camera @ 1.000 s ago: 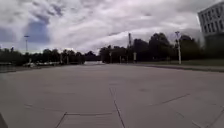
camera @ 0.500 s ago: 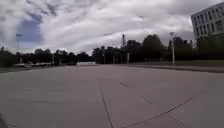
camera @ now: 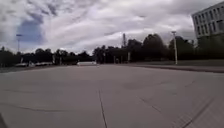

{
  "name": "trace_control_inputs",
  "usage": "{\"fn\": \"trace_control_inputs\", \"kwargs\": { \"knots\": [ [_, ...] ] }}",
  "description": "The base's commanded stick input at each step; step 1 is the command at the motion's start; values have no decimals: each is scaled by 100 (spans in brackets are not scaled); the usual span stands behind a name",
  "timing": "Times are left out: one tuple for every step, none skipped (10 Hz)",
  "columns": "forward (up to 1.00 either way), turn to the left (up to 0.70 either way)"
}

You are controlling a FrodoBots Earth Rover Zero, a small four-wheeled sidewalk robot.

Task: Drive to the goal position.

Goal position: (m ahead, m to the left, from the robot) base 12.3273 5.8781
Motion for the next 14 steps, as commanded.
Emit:
{"fn": "trace_control_inputs", "kwargs": {
  "knots": [
    [70, 1],
    [70, 1],
    [70, 1],
    [70, 1],
    [70, 1],
    [70, 1],
    [70, 1],
    [70, 1],
    [70, 1],
    [70, 1],
    [70, 1],
    [70, 1],
    [70, 1],
    [70, 1]
  ]
}}
